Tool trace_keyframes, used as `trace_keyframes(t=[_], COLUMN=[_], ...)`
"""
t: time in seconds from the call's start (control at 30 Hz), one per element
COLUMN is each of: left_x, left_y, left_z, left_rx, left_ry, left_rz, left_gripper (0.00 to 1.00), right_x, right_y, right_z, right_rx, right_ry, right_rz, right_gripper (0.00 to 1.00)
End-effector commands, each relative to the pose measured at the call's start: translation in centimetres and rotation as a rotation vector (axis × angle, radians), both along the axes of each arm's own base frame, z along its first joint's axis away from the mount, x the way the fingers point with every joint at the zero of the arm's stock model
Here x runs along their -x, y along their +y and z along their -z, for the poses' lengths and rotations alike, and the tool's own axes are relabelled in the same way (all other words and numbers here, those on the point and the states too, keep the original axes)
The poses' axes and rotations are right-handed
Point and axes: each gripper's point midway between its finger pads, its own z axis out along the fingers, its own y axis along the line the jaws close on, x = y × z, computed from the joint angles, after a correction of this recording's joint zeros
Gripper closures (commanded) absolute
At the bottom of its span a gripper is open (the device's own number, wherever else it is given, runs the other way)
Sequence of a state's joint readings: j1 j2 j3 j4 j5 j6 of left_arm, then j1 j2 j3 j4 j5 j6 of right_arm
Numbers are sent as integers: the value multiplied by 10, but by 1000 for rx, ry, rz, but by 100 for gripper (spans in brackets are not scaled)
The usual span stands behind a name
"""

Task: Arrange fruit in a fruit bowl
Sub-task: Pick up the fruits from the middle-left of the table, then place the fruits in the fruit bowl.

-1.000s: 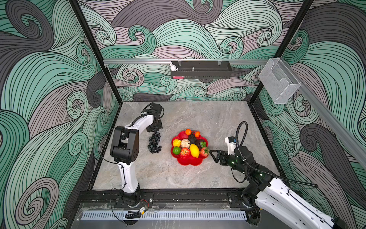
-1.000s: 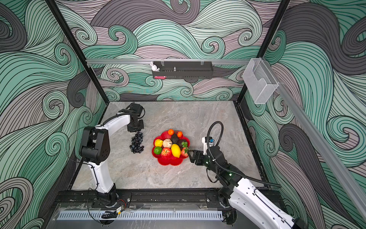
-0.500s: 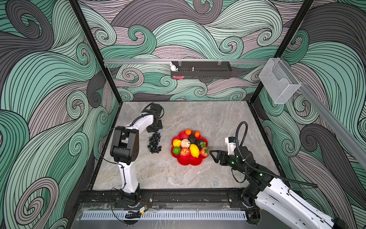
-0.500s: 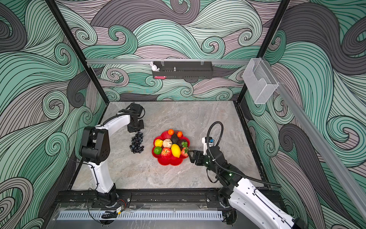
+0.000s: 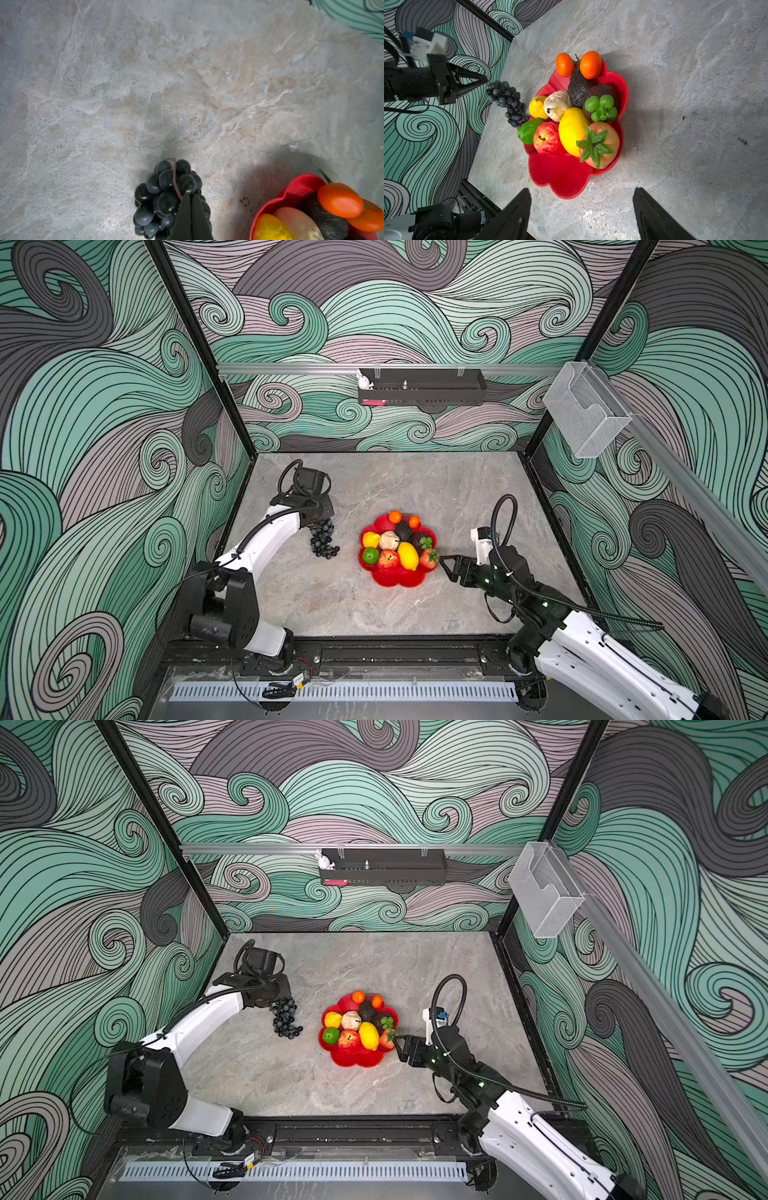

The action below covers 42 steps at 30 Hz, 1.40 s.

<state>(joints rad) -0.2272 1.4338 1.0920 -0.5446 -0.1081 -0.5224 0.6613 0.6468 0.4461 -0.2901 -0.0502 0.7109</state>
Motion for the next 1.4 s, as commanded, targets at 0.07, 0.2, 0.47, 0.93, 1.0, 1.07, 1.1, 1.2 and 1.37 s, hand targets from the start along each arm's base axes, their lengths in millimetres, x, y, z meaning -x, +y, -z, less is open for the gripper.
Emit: trace_keyframes(t=[0.07,0.2,0.47,0.93,1.0,1.07,1.1,1.2,1.37], left_x=[19,41,91,155,161,165,167,167,161], left_y=[-15,-20,-44,-113,-124,-136,-141,-151,-166], left_z=[-35,-60,-96,-164,-169,-174,-176,-178,-170], left_rx=[69,64,109,232,277,326,345,361,350], left_ry=[-118,-184,-246,-395,-402,-399,-399,-396,-383], left_rz=[43,95,283,675,727,769,790,814,827], left_gripper=[100,100,100,100,100,100,100,100,100], right_x=[-5,-5,-9,-18,-18,-18,-18,-17,-17], right_y=[2,2,-4,-5,-5,-6,-6,-7,-6], right_z=[-11,-12,-23,-38,-38,-37,-37,-36,-33], right_rx=[-13,-9,70,103,104,109,110,110,102], right_ry=[-28,-27,-80,-122,-122,-119,-118,-116,-109], right_rz=[1,-1,-8,-3,0,1,2,5,3], right_gripper=[22,22,20,19,19,19,19,19,19])
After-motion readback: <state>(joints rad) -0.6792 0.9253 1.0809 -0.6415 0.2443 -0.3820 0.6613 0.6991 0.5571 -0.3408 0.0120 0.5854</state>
